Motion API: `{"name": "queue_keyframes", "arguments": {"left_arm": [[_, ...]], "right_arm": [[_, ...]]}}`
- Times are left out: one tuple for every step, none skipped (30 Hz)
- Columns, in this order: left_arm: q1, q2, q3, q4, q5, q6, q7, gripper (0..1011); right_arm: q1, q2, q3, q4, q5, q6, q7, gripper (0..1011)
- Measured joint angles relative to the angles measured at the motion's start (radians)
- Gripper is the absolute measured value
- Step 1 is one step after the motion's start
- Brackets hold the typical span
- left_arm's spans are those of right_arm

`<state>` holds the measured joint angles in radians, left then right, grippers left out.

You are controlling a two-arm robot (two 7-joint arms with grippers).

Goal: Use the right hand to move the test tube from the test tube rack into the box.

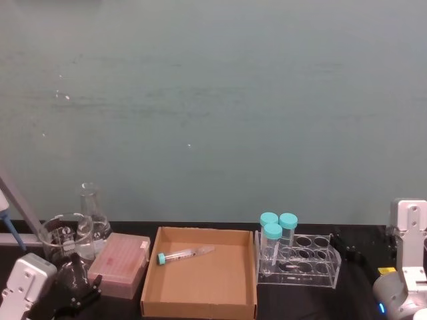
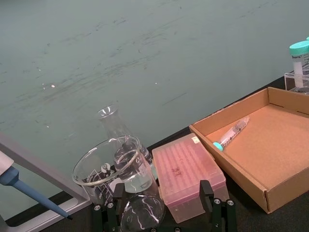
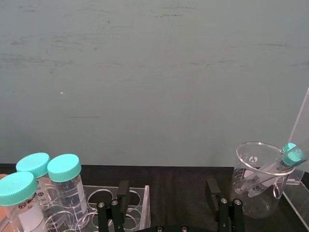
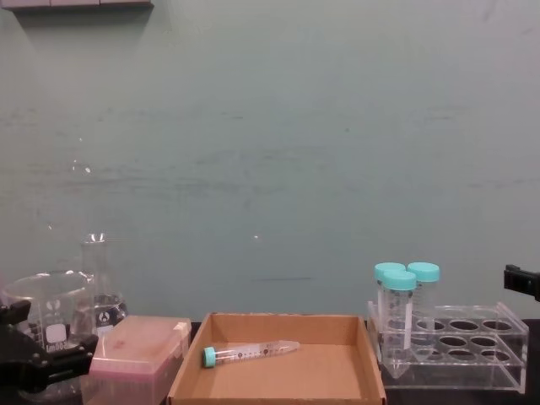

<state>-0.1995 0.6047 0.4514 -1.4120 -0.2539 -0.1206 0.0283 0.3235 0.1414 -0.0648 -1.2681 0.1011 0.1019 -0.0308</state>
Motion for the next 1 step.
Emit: {"name": "queue_keyframes", "arguments": {"left_arm": [[0.0,0.0,0.0,0.0,0.0,0.0,0.0,1000]], "right_arm": [[0.0,0.0,0.0,0.0,0.0,0.0,0.0,1002]]}}
